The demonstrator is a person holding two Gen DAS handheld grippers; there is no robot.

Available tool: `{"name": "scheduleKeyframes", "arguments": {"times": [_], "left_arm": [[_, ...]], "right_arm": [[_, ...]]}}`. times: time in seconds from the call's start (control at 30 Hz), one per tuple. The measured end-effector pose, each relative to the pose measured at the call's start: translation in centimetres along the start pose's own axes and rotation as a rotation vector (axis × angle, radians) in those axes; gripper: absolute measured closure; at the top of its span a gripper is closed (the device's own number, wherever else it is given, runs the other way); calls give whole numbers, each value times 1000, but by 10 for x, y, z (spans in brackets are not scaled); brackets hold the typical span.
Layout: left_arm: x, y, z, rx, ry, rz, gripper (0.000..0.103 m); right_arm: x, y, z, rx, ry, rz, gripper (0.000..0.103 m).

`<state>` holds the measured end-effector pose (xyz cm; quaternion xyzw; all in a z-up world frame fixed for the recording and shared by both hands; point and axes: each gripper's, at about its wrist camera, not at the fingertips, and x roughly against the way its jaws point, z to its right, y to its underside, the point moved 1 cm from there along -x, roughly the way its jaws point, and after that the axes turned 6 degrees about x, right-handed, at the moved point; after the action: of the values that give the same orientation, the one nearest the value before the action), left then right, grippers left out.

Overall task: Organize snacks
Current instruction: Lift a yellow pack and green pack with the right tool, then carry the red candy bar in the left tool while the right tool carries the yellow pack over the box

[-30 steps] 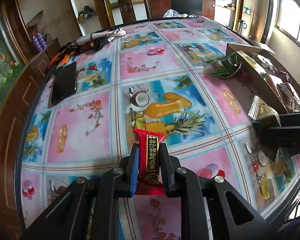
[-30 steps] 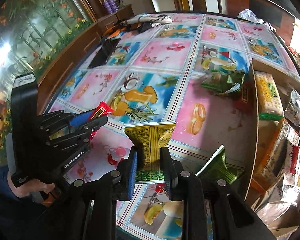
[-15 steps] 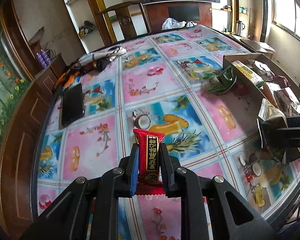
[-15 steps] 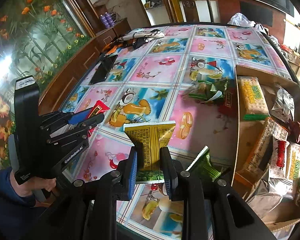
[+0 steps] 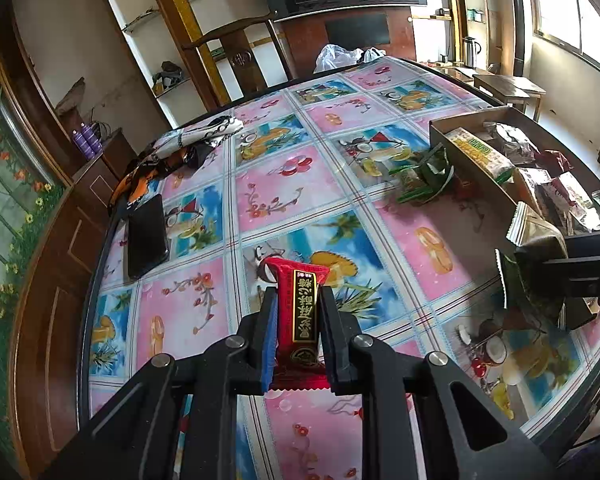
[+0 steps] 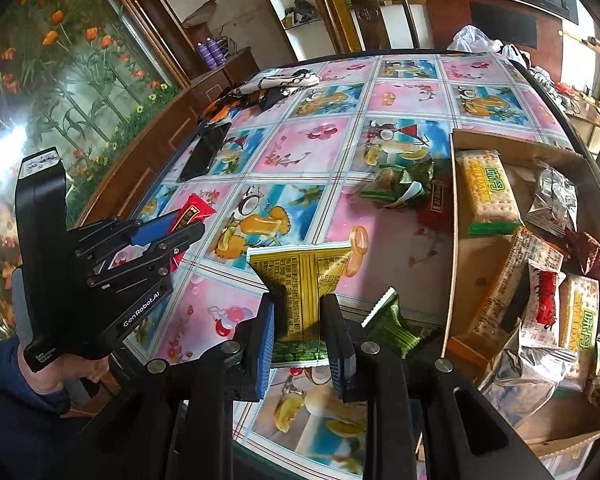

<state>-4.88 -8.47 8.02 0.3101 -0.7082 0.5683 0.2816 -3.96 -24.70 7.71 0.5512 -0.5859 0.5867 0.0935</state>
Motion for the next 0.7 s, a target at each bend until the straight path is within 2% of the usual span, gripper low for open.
{"name": "scheduleKeyframes", "arguments": {"times": [0.7], "left_arm": [[3,-20,37,-67,7,26,84]], "right_arm": [[13,6,30,-46,-1,15,78]]}}
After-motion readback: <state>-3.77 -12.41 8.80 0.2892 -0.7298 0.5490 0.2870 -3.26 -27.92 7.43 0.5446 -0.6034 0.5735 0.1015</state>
